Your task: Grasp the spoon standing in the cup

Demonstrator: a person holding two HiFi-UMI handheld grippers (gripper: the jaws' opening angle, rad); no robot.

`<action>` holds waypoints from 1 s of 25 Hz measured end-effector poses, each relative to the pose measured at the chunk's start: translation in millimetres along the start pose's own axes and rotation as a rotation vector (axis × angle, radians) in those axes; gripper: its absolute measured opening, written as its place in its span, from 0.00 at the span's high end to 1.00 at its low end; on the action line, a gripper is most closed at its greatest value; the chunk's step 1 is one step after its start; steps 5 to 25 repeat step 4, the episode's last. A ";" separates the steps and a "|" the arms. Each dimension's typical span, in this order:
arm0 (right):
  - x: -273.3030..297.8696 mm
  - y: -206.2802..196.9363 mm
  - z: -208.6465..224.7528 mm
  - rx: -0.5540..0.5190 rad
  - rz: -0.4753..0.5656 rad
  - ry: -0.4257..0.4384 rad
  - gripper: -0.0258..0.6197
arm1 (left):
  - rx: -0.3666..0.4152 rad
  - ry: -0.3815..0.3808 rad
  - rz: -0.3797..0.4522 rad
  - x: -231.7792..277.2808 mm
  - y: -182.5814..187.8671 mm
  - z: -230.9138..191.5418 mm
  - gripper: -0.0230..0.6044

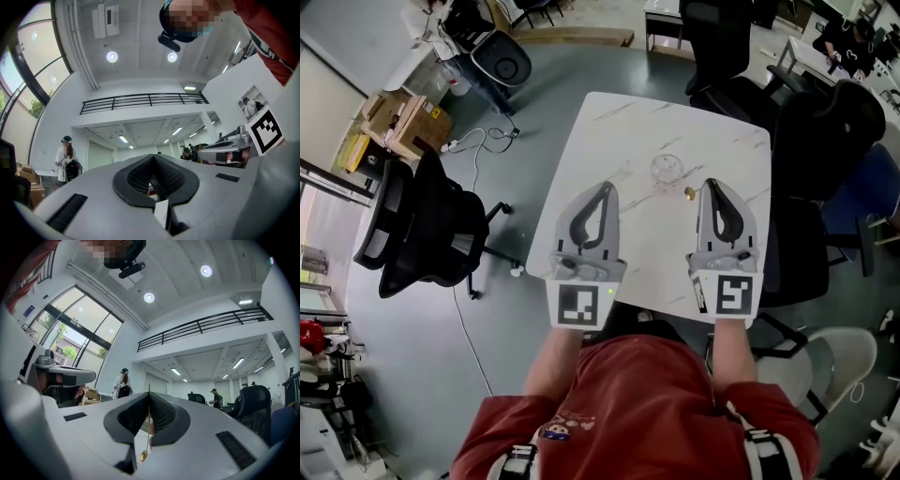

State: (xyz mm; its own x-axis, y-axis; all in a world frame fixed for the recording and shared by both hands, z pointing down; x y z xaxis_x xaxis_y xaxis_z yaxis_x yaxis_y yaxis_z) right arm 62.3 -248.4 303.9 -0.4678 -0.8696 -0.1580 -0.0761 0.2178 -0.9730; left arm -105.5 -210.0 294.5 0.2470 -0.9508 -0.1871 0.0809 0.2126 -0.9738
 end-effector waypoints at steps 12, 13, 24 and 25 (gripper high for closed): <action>-1.1 -2.0 -1.8 0.026 0.002 -0.003 0.94 | -0.012 0.006 -0.002 -2.4 -0.9 -0.9 0.95; -1.1 -2.0 -1.8 0.026 0.002 -0.003 0.94 | -0.012 0.006 -0.002 -2.4 -0.9 -0.9 0.95; -1.1 -2.0 -1.8 0.026 0.002 -0.003 0.94 | -0.012 0.006 -0.002 -2.4 -0.9 -0.9 0.95; -1.1 -2.0 -1.8 0.026 0.002 -0.003 0.94 | -0.012 0.006 -0.002 -2.4 -0.9 -0.9 0.95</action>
Point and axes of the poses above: the fingertips, and each gripper's own axes: x forward along the fingers, z to its right, y out of its top, the point moved 4 cm from there along -x, backward along the fingers, and after that the axes turned 5 degrees about -z, right-handed, at the moved point
